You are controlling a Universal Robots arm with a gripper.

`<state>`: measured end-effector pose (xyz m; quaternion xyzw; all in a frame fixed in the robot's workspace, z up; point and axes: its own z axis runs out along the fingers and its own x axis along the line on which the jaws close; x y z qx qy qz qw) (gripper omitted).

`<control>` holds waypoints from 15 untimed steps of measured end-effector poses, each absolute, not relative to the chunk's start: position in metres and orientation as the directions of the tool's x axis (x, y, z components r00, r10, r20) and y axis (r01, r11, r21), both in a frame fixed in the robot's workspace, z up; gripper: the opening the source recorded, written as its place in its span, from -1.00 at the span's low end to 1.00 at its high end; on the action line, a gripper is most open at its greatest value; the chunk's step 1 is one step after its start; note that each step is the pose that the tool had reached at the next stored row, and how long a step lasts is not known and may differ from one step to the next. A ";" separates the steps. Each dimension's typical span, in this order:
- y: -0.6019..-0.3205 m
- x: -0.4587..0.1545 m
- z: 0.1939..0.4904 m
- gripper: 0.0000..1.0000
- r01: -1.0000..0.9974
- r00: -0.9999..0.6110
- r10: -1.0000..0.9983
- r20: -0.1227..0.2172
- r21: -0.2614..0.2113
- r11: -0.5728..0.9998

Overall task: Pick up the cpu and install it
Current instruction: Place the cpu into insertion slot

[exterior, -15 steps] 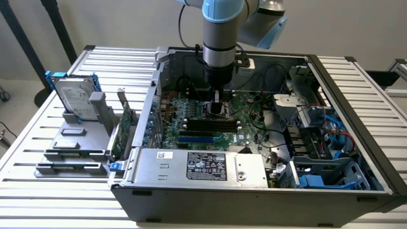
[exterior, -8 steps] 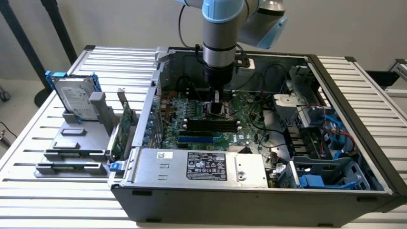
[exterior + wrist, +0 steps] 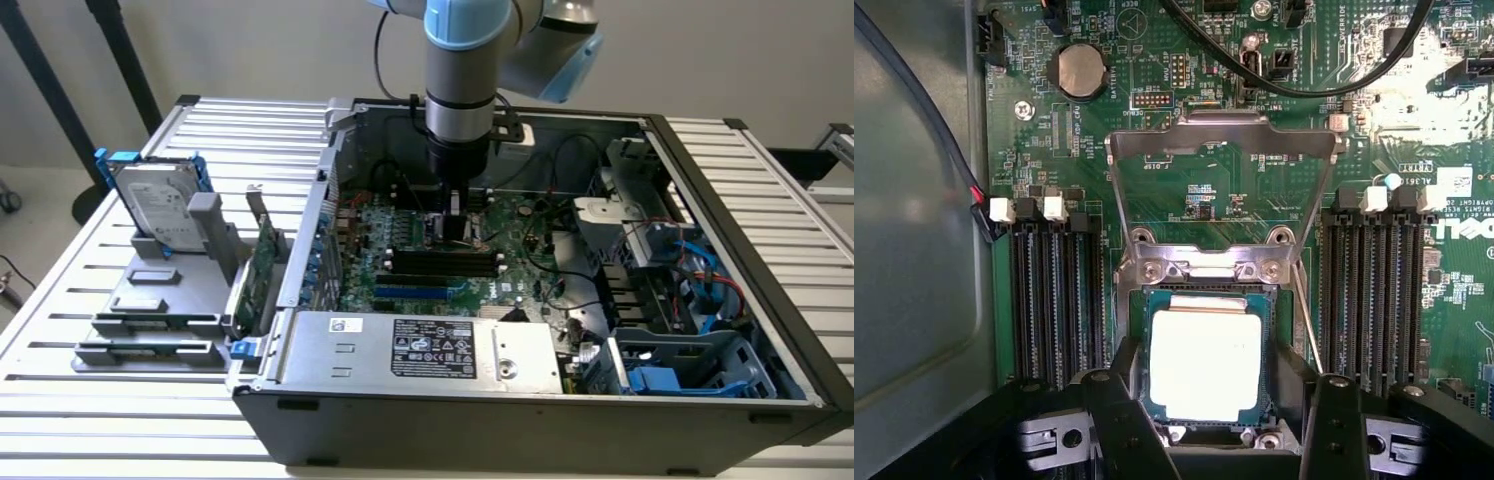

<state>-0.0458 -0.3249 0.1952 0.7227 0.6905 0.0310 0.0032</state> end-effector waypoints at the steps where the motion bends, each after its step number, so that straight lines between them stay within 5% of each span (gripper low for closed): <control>1: -0.325 -0.046 0.195 0.25 0.998 0.045 0.998 0.040 0.047 -0.046; 15: -0.325 -0.046 0.201 0.25 0.998 0.044 0.998 0.039 0.047 -0.046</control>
